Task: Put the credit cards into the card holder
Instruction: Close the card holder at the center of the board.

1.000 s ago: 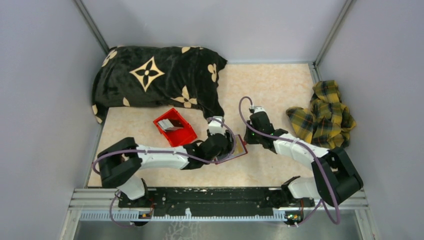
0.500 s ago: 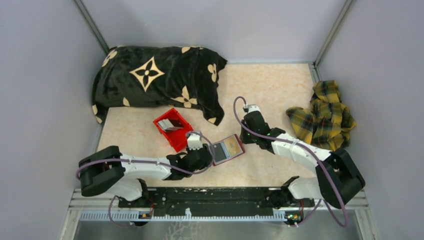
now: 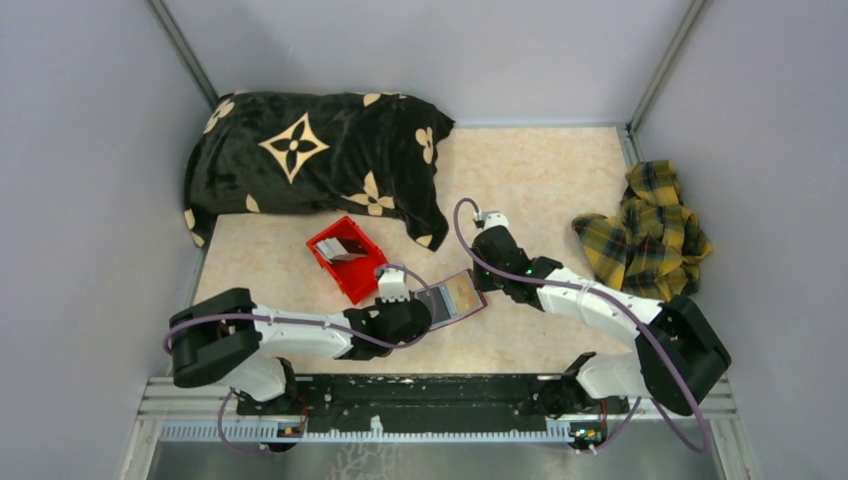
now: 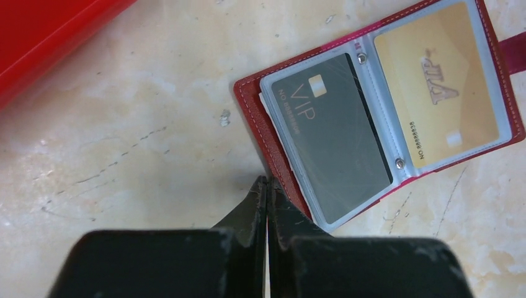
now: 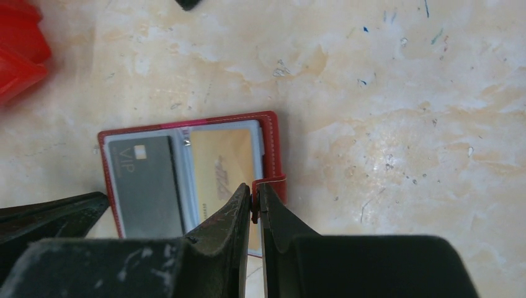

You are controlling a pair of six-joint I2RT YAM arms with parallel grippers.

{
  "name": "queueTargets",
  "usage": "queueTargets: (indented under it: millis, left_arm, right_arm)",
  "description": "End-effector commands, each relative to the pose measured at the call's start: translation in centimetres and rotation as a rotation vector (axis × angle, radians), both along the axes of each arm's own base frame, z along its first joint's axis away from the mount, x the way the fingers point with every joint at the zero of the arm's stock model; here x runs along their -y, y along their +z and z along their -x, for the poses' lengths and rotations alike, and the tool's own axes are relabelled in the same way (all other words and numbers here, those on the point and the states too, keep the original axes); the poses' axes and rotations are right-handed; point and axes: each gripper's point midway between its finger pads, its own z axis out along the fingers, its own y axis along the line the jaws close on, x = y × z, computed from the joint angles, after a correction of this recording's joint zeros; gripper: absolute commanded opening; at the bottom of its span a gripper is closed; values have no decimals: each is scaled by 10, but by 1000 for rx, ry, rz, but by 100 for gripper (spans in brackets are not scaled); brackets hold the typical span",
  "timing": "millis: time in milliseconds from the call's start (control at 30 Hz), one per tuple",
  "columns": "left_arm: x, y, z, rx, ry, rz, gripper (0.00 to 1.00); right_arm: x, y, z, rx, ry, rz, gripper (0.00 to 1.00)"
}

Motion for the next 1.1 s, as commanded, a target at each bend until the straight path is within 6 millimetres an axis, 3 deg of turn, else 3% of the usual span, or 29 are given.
queueTargets:
  millis: [0, 200, 633, 1067]
  left_arm:
    - [-8, -28, 14, -77, -32, -101, 0]
    - [-5, -41, 17, -100, -38, -108, 0]
    - [-3, -34, 15, -78, 28, 54, 0]
    - [-9, -37, 18, -87, 73, 124, 0]
  right_arm:
    - [-23, 41, -9, 94, 11, -57, 11]
    - [-46, 52, 1, 106, 51, -79, 11]
    - [-106, 53, 42, 72, 154, -181, 11]
    - [-144, 30, 65, -11, 219, -256, 12]
